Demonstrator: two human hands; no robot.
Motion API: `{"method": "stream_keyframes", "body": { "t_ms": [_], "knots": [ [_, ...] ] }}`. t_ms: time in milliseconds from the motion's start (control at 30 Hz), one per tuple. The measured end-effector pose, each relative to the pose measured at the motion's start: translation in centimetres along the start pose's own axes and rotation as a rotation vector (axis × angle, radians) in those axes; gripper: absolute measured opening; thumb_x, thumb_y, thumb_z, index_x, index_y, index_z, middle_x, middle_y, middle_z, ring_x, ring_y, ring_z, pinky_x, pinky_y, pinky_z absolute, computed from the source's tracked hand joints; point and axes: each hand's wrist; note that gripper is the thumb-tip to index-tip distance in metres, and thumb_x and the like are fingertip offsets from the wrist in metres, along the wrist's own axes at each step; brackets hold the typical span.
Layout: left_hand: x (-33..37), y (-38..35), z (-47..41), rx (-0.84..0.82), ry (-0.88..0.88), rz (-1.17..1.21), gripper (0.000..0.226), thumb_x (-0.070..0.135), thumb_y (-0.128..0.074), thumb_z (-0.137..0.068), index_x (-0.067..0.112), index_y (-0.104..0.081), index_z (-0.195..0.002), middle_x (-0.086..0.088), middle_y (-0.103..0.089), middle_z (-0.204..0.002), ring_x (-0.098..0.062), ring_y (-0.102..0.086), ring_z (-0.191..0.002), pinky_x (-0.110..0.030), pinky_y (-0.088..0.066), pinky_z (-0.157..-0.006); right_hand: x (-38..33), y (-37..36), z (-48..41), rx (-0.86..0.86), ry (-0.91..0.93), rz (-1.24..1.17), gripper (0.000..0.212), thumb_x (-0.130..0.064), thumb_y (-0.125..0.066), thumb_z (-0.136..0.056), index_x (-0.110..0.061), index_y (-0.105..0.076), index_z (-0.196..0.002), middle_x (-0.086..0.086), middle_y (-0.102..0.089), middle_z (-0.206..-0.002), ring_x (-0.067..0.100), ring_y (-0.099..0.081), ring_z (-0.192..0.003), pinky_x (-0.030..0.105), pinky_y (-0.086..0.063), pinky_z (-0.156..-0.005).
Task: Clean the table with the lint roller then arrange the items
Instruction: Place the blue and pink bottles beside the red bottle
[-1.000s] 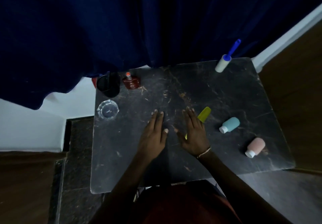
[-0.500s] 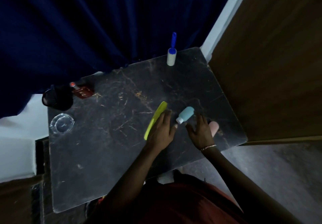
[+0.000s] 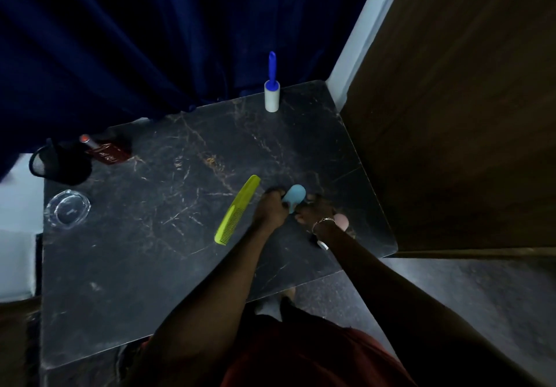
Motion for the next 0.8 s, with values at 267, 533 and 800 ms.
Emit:
{"method": "stream_keyframes", "body": {
  "t_ms": [267, 533, 800],
  "knots": [
    [-1.4, 0.9, 1.3, 0.079, 0.099, 0.299, 0.029, 0.007, -0.07, -0.091, 0.002, -0.072, -0.119, -0.016, -0.073, -0.121, -0.032, -0.068, -0.112, -0.03, -0.052, -0.085, -0.1, -0.3, -0.2, -0.094, 0.051, -0.062, 0.044, 0.006, -0.053, -0.095, 0.005, -0.047, -0.138, 0.025, -0.058, -0.123, 0.018, -0.057, -0.08, 0.03, -0.054, -0.082],
    [-6.1, 6.6, 3.3, 0.187, 0.14, 0.68, 0.027, -0.006, -0.071, -0.088, -0.003, -0.067, -0.114, -0.02, -0.07, -0.119, -0.037, -0.068, -0.11, -0.05, -0.059, -0.092, -3.8, -6.1, 2.3, -0.139, 0.123, -0.205, 0.034, 0.015, -0.062, -0.085, 0.016, -0.058, -0.119, 0.025, -0.064, -0.102, 0.023, -0.062, -0.075, 0.031, -0.054, -0.074],
    [-13.9, 15.0, 5.1, 0.334, 0.142, 0.739, 0.033, -0.005, -0.076, -0.085, -0.003, -0.066, -0.116, -0.026, -0.071, -0.104, -0.029, -0.067, -0.092, -0.059, -0.059, -0.087, -9.2, -16.6, 4.4, -0.249, 0.263, -0.095, 0.017, 0.009, -0.073, -0.079, -0.001, -0.066, -0.09, 0.014, -0.066, -0.084, 0.021, -0.063, -0.073, 0.033, -0.057, -0.072]
  ]
}}
Point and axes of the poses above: each hand's wrist, its own z-axis away from the middle knuckle, its own y-axis out of the back of the hand, x = y × z
